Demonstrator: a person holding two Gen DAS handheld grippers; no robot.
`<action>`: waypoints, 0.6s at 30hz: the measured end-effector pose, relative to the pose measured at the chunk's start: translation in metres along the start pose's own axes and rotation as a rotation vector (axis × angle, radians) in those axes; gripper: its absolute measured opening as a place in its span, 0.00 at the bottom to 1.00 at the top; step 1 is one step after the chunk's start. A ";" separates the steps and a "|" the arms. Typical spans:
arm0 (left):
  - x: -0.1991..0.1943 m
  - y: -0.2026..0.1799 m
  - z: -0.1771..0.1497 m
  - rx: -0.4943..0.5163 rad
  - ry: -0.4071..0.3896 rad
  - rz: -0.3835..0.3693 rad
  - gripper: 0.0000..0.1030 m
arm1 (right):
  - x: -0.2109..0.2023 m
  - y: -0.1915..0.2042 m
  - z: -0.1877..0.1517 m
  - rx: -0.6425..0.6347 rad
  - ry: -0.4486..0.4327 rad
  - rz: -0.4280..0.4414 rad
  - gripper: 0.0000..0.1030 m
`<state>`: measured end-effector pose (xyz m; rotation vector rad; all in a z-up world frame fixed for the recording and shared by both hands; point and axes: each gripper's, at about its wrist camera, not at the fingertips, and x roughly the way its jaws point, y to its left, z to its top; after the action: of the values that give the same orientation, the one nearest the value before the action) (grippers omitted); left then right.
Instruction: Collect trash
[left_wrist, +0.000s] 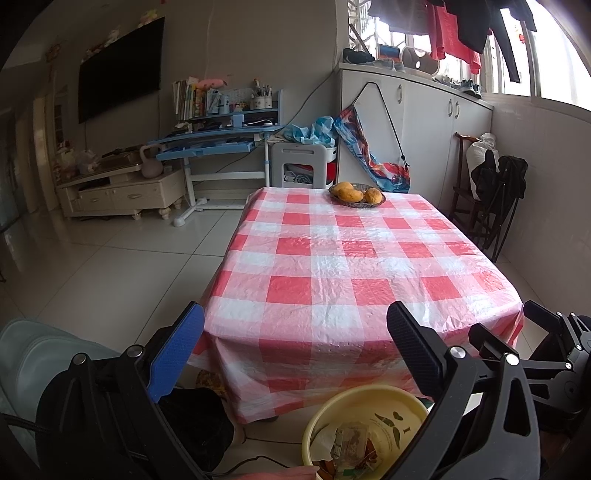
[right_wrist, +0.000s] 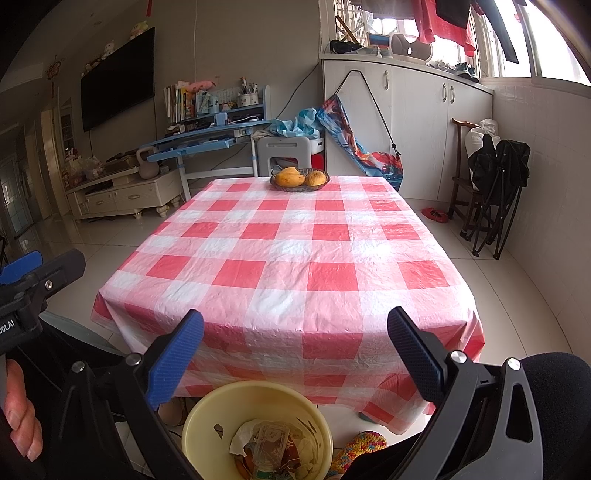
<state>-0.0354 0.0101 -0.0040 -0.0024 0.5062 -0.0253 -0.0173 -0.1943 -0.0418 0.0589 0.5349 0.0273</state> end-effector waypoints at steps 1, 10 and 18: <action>0.000 0.000 0.000 0.002 0.000 -0.001 0.93 | 0.000 0.000 0.000 0.000 0.000 0.000 0.92; -0.001 0.000 0.000 0.006 -0.003 -0.003 0.93 | 0.000 0.000 0.000 -0.002 -0.001 0.000 0.92; -0.002 -0.001 0.001 0.006 -0.005 -0.005 0.93 | -0.001 -0.001 0.002 0.005 -0.005 0.005 0.92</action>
<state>-0.0365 0.0093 -0.0022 0.0023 0.5007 -0.0316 -0.0169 -0.1955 -0.0403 0.0652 0.5295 0.0305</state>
